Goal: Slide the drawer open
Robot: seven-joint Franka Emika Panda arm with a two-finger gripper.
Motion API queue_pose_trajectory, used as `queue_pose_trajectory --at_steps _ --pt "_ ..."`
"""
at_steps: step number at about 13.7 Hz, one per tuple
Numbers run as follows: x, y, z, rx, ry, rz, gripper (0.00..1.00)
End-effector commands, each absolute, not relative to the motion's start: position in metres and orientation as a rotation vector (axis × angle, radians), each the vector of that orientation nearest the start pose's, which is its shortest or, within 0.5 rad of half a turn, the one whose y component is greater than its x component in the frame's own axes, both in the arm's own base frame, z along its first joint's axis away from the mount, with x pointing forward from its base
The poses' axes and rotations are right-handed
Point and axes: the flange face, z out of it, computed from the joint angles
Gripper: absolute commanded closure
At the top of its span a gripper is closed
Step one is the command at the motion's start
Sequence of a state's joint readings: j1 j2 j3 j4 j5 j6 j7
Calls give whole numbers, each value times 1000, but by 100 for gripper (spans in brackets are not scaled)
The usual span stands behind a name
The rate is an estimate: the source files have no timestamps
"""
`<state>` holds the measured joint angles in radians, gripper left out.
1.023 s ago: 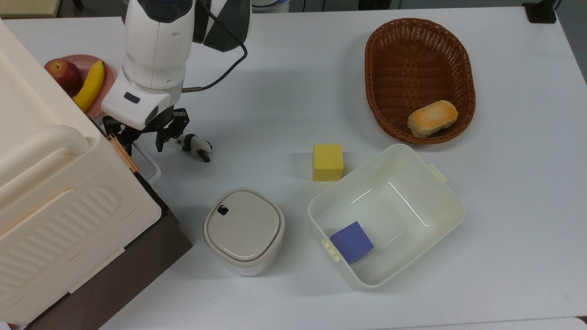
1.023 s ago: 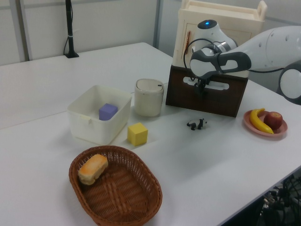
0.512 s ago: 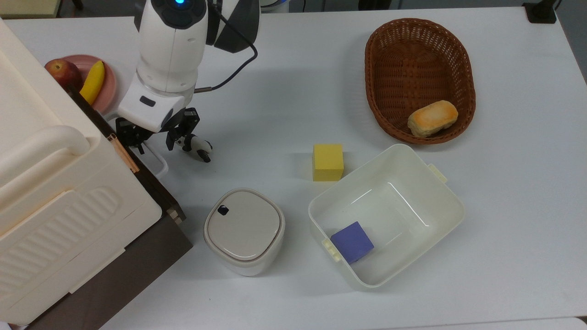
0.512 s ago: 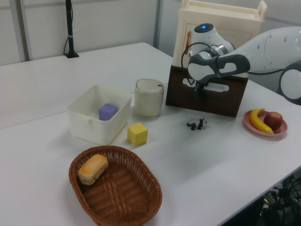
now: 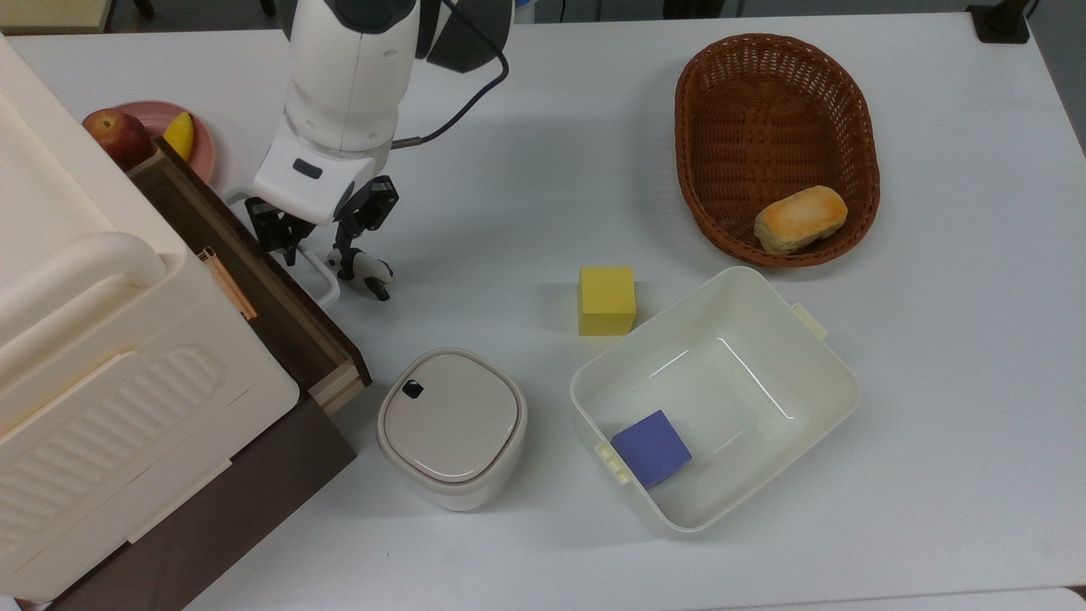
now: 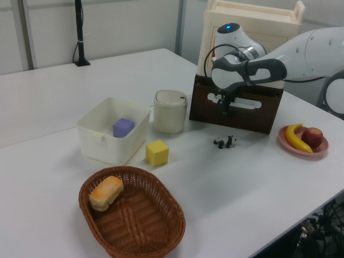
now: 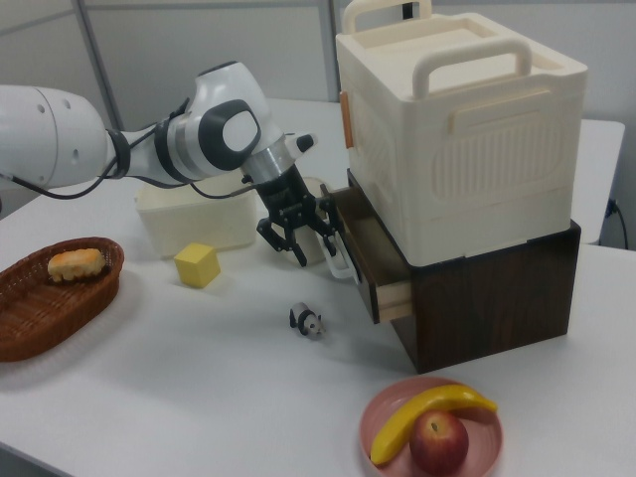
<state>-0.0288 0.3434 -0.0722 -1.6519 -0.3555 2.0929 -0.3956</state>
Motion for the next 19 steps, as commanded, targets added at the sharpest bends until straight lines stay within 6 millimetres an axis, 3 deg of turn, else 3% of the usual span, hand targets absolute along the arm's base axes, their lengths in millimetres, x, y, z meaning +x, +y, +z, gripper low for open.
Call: queue_pose_trajectory --at_steps 1,6,9,10,11,12,15,17,19 --pt "644 -45 440 -3346 -847 14 43" --pt "637 -18 433 -3308 -887 129 43" --pt "632 -4 440 -3291 -903 148 43" --pt "633 -3 446 -3286 -876 129 41" --pt "634 -3 452 -3284 -851 103 32" --pt "638 -3 475 -3286 -797 23 19" --pt "634 -9 524 -3309 -734 -116 14" --pt "618 -5 564 -3305 -678 -176 0" --pt "601 2 576 -3238 -561 -104 0"
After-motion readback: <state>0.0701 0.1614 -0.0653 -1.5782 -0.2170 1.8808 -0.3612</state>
